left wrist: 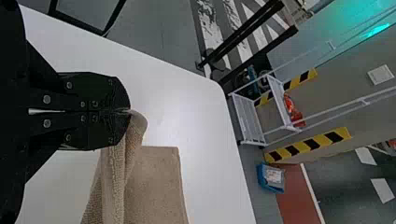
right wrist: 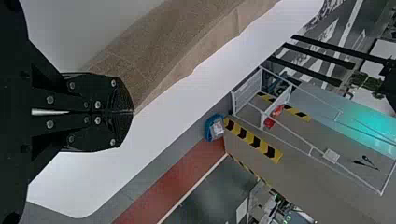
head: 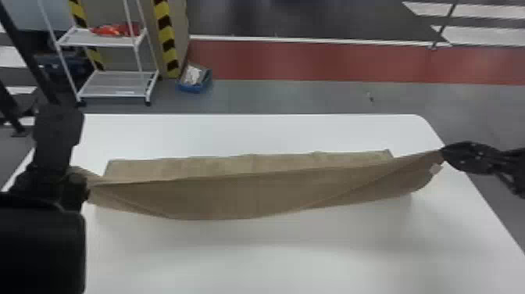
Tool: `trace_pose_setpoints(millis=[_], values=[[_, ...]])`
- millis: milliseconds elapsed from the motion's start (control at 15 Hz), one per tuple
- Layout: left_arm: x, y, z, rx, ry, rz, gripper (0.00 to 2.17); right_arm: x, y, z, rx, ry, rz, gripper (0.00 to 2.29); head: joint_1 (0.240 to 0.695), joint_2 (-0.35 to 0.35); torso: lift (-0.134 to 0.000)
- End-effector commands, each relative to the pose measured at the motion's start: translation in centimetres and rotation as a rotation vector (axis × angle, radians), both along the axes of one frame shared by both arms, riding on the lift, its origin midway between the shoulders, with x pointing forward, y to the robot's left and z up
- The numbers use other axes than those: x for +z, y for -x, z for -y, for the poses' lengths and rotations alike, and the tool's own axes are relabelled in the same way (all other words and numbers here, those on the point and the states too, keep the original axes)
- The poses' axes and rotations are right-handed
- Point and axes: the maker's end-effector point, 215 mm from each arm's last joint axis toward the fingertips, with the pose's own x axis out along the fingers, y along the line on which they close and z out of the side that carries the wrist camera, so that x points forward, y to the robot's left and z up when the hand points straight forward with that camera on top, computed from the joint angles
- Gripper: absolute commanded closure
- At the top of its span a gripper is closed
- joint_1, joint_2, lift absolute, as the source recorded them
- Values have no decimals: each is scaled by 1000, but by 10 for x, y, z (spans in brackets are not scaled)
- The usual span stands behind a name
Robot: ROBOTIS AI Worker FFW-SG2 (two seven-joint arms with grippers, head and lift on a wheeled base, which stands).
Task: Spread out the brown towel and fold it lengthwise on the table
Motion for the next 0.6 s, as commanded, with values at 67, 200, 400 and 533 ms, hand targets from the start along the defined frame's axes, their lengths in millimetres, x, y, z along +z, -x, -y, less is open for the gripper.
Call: trace_pose_setpoints(millis=[67, 200, 400, 533], values=[[-14, -27, -3, 7, -24, -53, 1440, -25, -29, -5, 7, -27, -63, 1261, 695, -50, -124], [-24, -43, -7, 18, -36, -92, 1440, -37, -43, -1, 10, -43, -86, 1261, 695, -44, -124], [-41, -56, -13, 35, -50, -150, 1440, -44, -60, 2, 24, -52, -97, 1261, 695, -36, -124], [-51, -62, -10, 39, -47, -182, 1440, -48, -65, 7, 27, -51, -111, 1261, 695, -35, -124]])
